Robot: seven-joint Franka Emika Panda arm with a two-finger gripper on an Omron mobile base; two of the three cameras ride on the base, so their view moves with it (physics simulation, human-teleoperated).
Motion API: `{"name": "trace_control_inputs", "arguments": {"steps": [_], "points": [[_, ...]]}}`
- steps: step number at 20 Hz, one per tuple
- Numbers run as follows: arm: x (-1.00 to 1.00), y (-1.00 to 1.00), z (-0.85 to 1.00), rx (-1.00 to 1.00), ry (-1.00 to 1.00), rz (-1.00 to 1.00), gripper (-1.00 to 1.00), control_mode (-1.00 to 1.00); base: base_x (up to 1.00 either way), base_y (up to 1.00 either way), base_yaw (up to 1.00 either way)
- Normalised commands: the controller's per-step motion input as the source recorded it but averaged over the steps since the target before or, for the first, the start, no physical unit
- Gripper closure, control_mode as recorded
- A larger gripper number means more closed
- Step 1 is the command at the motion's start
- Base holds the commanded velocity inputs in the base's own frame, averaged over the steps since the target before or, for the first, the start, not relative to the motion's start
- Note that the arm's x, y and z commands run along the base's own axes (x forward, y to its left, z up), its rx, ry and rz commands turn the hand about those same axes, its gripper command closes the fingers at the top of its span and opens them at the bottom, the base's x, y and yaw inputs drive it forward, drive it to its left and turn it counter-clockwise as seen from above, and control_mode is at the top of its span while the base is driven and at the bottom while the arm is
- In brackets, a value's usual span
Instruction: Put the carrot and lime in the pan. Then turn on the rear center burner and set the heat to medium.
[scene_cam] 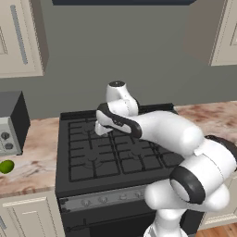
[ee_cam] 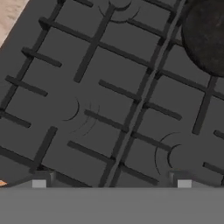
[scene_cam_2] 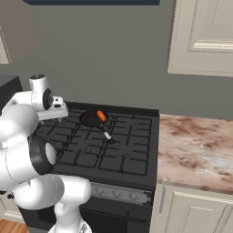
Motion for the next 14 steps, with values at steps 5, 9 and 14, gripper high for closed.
{"name": "trace_control_inputs", "arguments": {"steps": [5,9,14], "points": [[-0.51,0.39,-0.07,0.0,-0.01,-0.39,-1.0,-1.0,0.0,0.0,0.0],[-0.51,0.26,0.03,0.07,-0.03,-0.33,-1.0,-1.0,0.0,0.0,0.0],[-0.04,0.24,0.02,0.06,-0.02,0.0,-1.0,-1.0,0.0,0.0,0.0]]}}
